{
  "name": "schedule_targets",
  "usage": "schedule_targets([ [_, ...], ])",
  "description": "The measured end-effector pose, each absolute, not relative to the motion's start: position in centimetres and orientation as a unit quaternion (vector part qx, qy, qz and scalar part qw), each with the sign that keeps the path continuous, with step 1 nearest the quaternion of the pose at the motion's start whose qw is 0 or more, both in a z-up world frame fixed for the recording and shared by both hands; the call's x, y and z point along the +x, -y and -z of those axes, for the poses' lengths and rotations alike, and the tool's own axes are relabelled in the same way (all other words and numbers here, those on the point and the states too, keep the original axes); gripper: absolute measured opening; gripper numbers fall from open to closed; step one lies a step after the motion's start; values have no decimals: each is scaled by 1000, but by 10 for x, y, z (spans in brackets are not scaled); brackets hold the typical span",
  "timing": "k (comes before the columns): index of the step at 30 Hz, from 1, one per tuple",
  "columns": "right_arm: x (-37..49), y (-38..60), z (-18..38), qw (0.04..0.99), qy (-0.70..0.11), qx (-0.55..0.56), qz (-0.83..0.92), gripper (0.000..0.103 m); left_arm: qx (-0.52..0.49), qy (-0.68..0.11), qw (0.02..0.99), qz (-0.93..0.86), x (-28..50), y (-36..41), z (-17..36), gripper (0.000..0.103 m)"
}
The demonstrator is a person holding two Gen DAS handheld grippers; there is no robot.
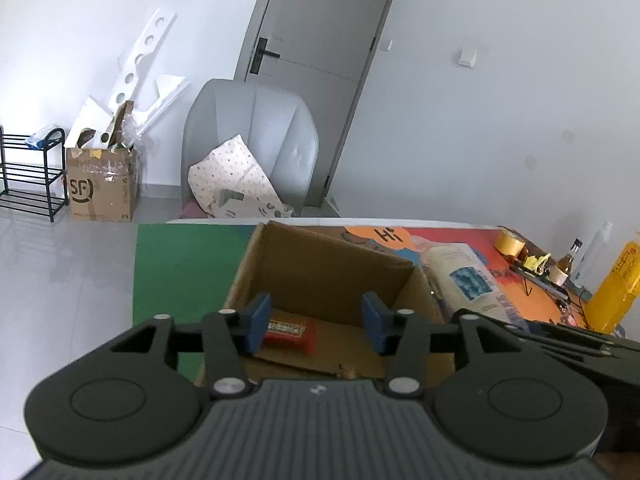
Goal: Organize snacks
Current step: 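Carry both snacks over the box and open both tools to release them, then move both tools back toward the remaining snacks on the mat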
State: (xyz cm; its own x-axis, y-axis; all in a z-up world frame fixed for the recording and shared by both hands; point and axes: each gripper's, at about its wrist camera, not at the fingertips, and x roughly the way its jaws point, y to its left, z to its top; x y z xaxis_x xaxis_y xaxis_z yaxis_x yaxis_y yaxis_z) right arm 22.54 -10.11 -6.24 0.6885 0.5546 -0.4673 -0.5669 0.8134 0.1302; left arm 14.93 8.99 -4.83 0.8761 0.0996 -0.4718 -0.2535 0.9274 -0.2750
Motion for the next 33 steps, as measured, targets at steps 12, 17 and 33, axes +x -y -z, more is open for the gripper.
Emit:
schedule_targets([
  [12, 223, 82, 58, 900, -273, 17, -339, 38, -180, -217, 954, -103, 135, -100, 43, 77],
  [17, 222, 95, 55, 904, -274, 28, -328, 39, -180, -214, 954, -107, 132, -98, 42, 83],
  [33, 219, 154, 64, 918, -281, 48, -276, 64, -144, -223, 960, -88, 135, -54, 41, 98],
])
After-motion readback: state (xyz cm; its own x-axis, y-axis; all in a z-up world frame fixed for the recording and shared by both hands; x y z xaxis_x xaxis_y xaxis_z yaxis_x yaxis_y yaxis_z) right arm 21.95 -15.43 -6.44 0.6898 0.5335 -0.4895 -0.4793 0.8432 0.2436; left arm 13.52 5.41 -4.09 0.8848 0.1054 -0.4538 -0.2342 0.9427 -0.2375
